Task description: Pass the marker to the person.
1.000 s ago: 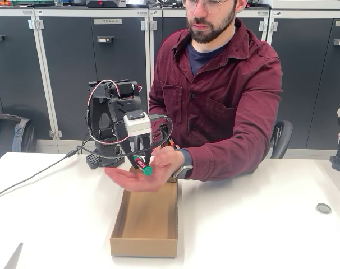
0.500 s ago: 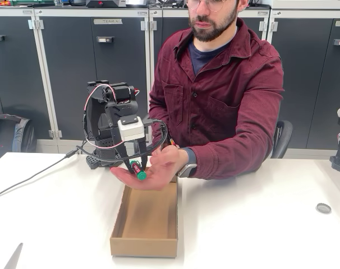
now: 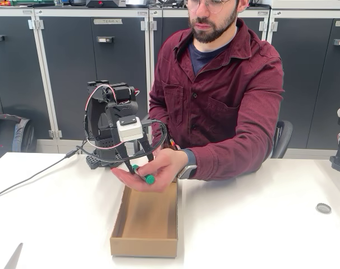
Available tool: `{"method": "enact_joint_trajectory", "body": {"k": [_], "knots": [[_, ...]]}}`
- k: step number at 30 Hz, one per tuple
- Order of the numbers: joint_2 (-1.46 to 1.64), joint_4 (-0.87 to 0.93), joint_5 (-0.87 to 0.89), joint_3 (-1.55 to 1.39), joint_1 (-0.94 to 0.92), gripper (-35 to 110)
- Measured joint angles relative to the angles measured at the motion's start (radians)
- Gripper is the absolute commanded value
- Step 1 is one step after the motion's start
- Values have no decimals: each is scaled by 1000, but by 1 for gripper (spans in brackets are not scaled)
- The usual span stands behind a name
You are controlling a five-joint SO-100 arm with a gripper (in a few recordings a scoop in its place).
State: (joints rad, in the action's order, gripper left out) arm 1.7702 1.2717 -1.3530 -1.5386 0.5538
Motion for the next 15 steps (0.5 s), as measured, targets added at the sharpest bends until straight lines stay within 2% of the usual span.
{"method": "enact_joint_trajectory", "body": {"k": [15], "knots": [[0, -34, 9, -18, -17, 23]]}}
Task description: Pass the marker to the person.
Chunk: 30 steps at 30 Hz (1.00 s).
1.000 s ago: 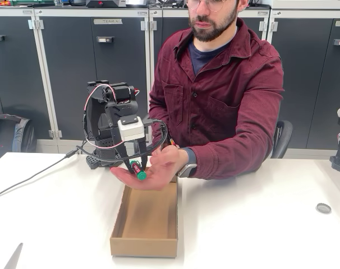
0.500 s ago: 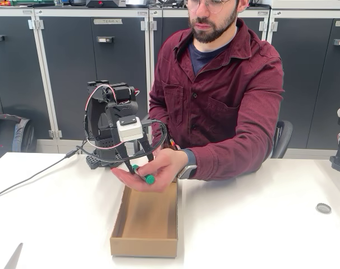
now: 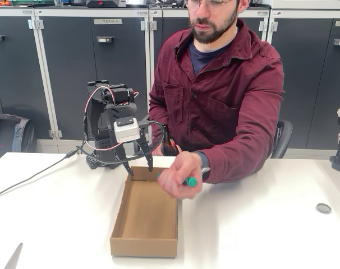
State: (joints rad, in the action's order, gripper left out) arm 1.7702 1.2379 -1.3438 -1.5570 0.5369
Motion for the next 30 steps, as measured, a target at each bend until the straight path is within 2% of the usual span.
{"method": "enact_joint_trajectory", "body": {"k": [30], "knots": [[0, -12, 0, -9, 0, 22]]}}
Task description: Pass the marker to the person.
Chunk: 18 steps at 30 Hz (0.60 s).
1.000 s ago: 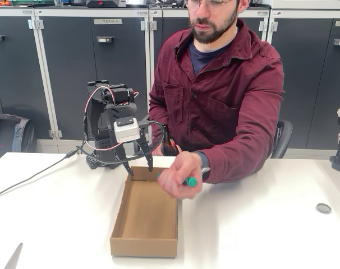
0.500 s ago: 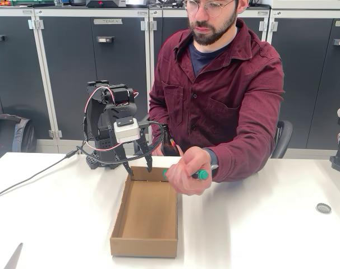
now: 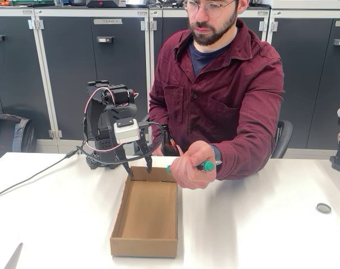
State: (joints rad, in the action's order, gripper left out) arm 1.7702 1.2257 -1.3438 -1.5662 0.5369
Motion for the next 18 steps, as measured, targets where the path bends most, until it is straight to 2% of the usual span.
{"method": "enact_joint_trajectory", "body": {"k": [18], "knots": [[0, -9, 0, 0, -11, 21]]}}
